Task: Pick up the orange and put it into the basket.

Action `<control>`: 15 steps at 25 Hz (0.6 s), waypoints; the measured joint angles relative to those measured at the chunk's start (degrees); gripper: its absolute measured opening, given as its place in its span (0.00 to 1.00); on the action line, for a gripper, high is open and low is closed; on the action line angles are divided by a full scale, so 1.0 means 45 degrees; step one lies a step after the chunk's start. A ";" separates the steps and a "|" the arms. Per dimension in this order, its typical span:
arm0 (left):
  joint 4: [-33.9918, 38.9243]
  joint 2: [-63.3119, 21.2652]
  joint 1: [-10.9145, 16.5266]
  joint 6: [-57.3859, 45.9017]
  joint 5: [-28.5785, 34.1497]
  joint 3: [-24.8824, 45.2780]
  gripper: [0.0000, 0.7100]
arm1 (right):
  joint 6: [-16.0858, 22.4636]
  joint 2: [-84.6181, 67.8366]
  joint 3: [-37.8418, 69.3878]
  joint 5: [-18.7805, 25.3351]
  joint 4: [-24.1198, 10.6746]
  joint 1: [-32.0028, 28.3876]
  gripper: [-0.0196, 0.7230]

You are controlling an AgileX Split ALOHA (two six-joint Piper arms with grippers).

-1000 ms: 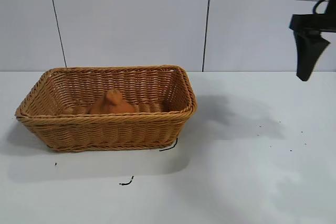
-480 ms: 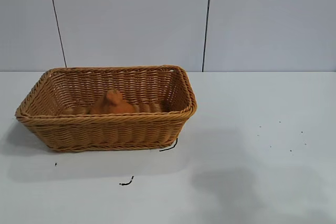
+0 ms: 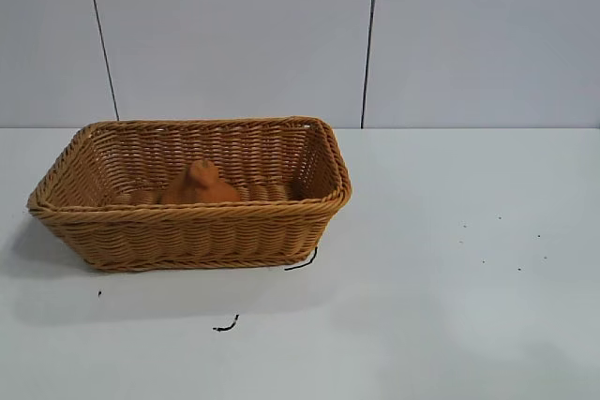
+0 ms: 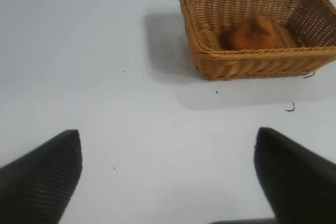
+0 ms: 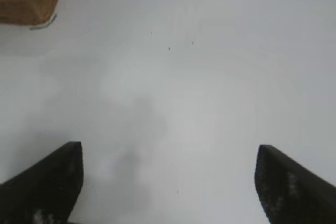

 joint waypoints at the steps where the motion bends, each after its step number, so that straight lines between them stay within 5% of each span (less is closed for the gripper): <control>1: 0.0000 0.0000 0.0000 0.0000 0.0000 0.0000 0.90 | 0.0000 -0.0390 0.0000 0.0000 0.0000 0.0000 0.88; 15: 0.0000 0.0000 0.0000 0.0000 0.0000 0.0000 0.90 | 0.0000 -0.2797 0.0000 0.0008 0.0000 0.0000 0.88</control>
